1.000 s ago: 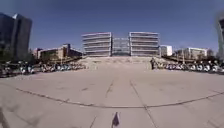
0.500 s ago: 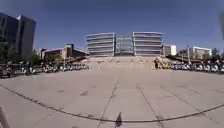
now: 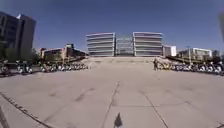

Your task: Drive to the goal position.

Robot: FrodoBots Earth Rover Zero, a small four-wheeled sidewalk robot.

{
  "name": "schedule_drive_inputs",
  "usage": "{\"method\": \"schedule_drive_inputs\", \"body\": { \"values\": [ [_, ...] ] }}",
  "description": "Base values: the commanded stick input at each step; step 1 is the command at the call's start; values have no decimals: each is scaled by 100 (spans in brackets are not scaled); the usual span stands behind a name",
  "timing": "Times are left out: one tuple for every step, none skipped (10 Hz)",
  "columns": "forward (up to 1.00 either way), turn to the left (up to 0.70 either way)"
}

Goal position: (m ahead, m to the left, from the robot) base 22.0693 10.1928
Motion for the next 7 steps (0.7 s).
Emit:
{"method": "schedule_drive_inputs", "body": {
  "values": [
    [70, -1],
    [70, -1],
    [70, -1],
    [70, -1],
    [70, -1],
    [70, -1],
    [70, -1]
  ]
}}
